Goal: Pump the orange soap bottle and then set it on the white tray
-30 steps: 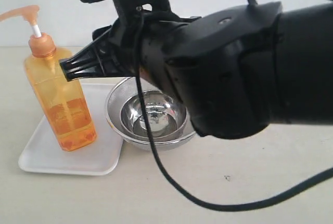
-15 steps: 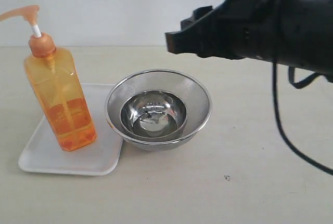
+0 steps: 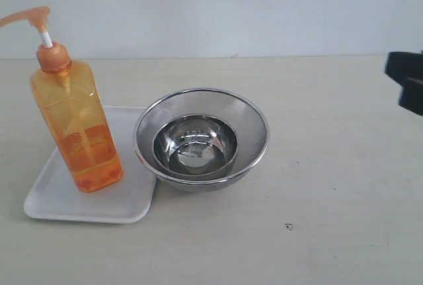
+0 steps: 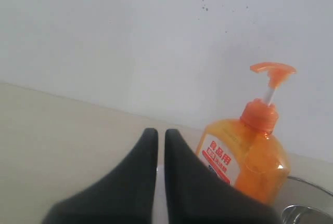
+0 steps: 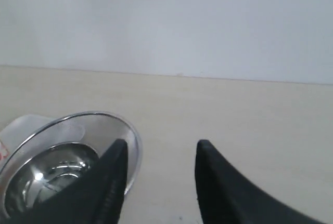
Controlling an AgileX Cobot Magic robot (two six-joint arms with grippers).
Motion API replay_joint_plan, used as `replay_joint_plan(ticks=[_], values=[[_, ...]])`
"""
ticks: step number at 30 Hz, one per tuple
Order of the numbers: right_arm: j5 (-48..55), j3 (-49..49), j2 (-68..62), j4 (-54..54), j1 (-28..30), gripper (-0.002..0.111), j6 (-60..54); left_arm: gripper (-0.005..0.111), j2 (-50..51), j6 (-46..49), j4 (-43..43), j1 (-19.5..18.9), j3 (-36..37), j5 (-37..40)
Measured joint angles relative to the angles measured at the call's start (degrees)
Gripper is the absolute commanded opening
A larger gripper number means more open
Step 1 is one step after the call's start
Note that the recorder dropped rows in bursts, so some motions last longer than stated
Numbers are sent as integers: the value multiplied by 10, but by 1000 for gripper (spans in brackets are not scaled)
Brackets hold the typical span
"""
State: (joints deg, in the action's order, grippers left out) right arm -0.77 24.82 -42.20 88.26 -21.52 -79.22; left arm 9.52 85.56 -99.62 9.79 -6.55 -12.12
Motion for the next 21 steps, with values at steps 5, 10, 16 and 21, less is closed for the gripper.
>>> replay_joint_plan(ticks=[5, 10, 16, 21], values=[[1, -70, 139, 0, 67, 38, 0, 5, 0, 0, 0, 0, 0, 0], [8, -117, 234, 0, 132, 38, 4, 5, 0, 0, 0, 0, 0, 0], [8, -158, 329, 0, 198, 38, 20, 5, 0, 0, 0, 0, 0, 0], [12, -180, 399, 0, 227, 38, 22, 5, 0, 0, 0, 0, 0, 0]])
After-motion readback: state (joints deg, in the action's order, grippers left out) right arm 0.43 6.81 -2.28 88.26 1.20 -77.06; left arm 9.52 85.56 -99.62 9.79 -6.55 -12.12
